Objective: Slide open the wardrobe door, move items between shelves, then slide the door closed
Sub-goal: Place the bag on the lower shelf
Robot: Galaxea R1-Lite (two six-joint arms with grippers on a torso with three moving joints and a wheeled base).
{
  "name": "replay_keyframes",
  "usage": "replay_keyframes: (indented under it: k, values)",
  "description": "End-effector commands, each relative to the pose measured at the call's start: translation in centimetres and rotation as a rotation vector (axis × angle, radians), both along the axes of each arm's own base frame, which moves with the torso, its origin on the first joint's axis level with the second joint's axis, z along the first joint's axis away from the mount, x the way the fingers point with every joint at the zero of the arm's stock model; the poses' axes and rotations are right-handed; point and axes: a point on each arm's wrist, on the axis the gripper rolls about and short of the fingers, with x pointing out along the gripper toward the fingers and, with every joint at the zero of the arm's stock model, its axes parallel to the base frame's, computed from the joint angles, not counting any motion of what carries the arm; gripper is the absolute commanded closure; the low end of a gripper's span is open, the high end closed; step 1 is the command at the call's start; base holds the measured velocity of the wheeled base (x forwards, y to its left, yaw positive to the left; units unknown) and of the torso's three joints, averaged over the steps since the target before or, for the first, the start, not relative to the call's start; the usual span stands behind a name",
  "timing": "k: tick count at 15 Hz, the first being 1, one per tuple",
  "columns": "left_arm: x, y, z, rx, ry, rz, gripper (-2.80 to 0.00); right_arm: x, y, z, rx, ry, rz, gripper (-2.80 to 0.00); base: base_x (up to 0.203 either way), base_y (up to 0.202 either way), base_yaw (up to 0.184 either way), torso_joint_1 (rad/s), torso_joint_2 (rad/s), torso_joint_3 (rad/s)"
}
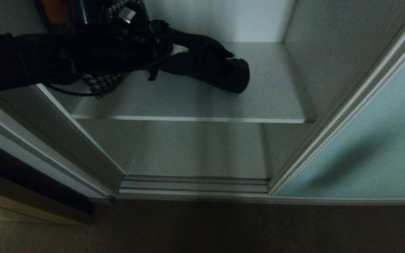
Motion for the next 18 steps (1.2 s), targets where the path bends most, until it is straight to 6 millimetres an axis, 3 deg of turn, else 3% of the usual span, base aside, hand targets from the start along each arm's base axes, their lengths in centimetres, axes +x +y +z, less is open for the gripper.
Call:
replay_keyframes:
  k: [1,8,15,18]
  values:
    - [-4.4,-0.8,2.6,0.054,-0.049,-0.004,0.0,0.0,0.0,0.0,-0.001,-0.002,0.001,0.0,0.0,0.0,0.0,0.0,0.0,0.0]
    - [-8.9,1.2,4.4,0.3,-0.208,0.165,0.0,0.0,0.0,0.0,-0.001,-0.001,0.0,0.0,0.0,0.0,0.0,0.0,0.0,0.0]
    - [-16.4,4.5,6.6,0.417,-0.307,0.21,0.0,0.0,0.0,0.0,-0.001,-0.001,0.001,0.0,0.0,0.0,0.0,0.0,0.0,0.0]
    - [-16.0,4.4,5.8,0.443,-0.273,0.241,0.0,0.0,0.0,0.0,-0.001,-0.001,0.001,0.0,0.0,0.0,0.0,0.0,0.0,0.0]
